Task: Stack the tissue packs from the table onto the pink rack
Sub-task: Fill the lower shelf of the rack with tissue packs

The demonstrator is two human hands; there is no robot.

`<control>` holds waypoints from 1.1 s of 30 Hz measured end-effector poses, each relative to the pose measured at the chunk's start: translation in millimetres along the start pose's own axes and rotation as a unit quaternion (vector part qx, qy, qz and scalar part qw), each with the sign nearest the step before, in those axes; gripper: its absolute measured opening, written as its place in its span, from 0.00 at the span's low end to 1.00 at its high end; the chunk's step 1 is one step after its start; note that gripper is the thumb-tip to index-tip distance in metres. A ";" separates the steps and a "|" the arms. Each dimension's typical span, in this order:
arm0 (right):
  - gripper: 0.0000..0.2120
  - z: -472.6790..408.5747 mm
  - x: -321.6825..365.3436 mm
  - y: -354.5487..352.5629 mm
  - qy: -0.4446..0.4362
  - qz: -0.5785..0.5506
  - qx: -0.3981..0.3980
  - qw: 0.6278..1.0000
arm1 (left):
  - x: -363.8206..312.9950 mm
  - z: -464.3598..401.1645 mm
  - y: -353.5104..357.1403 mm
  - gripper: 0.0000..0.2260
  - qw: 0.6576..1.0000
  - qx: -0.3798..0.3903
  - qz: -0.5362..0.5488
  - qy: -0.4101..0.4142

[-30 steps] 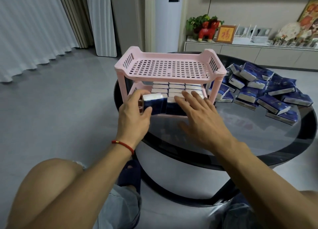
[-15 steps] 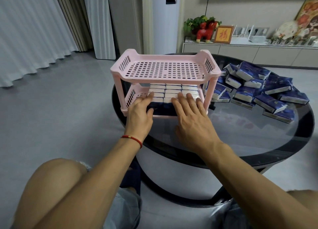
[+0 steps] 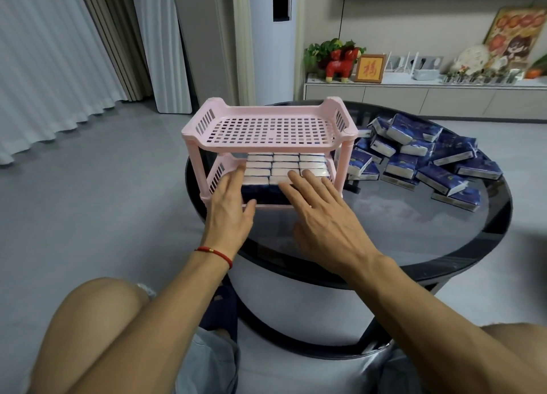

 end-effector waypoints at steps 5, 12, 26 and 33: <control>0.10 32.0 -45.5 -43.7 0.104 -0.077 -0.088 0.988 | -75.2 43.3 -8.6 0.24 0.977 -0.077 -0.111 0.163; 0.19 93.4 -211.5 -36.5 0.391 -0.012 -0.062 0.918 | -138.4 59.4 73.1 0.21 0.971 0.082 0.022 0.222; 0.11 112.4 -272.4 -39.2 0.373 -0.181 -0.137 0.899 | -178.9 39.5 128.0 0.18 0.969 0.154 0.135 0.142; 0.15 115.3 -221.9 -17.5 0.290 -0.558 0.044 0.776 | -179.0 29.2 141.7 0.30 0.941 0.220 0.258 0.000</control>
Point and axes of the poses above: each hand's wrist, its own z-axis away from the middle knuckle, its own y-axis out of the palm, x = y × z, the point moved 9 cm from there along -z, towards the middle knuckle, and after that the axes turned 5 degrees about x, right-handed, at the moved point
